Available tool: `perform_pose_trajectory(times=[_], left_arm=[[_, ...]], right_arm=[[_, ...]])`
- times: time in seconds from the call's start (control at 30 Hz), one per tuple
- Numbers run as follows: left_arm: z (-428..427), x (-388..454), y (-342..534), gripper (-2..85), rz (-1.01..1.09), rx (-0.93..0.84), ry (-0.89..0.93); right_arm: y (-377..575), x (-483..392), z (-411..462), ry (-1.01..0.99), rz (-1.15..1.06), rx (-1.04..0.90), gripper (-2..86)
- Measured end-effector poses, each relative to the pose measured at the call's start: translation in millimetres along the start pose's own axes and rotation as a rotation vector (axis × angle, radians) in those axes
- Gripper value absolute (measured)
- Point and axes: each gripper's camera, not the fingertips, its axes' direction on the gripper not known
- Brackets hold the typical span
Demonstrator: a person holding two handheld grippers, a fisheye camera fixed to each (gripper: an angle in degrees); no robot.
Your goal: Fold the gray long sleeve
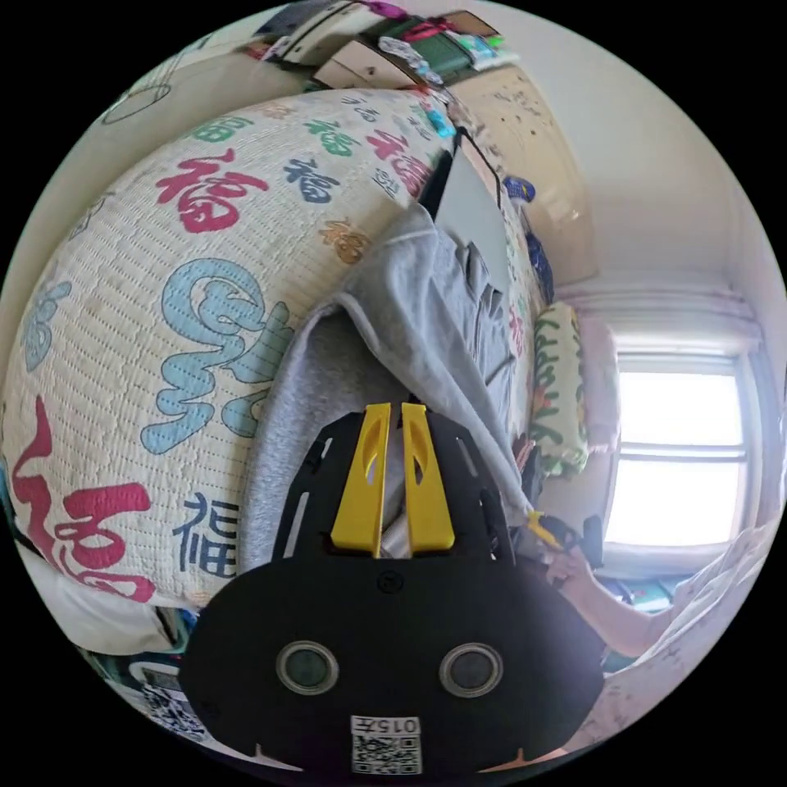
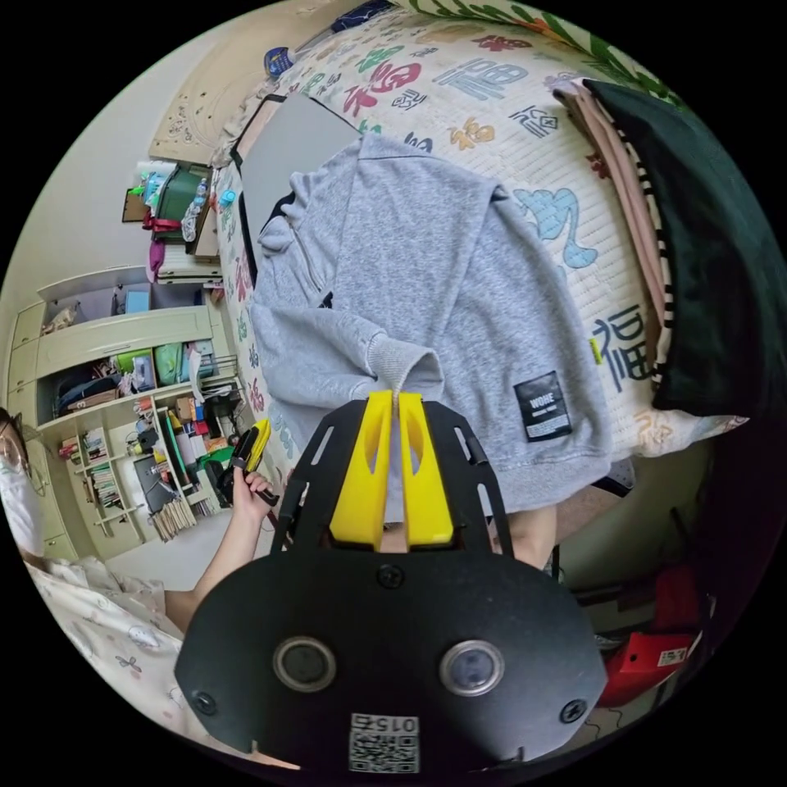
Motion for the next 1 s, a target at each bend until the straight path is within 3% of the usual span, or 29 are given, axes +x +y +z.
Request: perform_pose_trajectory(times=[0.37,0.6,0.73,0.83,1.0], left_arm=[[7.8,-82.6,2.6,5.6,-0.317,0.172,0.252],[-5.9,-75.3,-17.0,2.3,-0.317,0.151,0.148],[-14.4,-52.0,-30.8,0.2,-0.245,0.095,-0.043],[-18.0,-16.3,-44.2,-0.1,-0.083,0.043,-0.236],[-3.7,37.7,-51.9,-0.1,0.189,-0.015,-0.551]], right_arm=[[72.2,-16.5,23.2,0.224,0.005,-0.091,1.4],[104.3,-49.8,28.2,0.409,-0.06,-0.087,5.4],[115.5,-133.0,54.1,0.488,-0.373,-0.055,5.3],[116.7,-204.6,88.5,0.452,-0.62,-0.042,5.1],[139.6,-314.9,148.0,0.554,-1.029,0.097,4.7]])
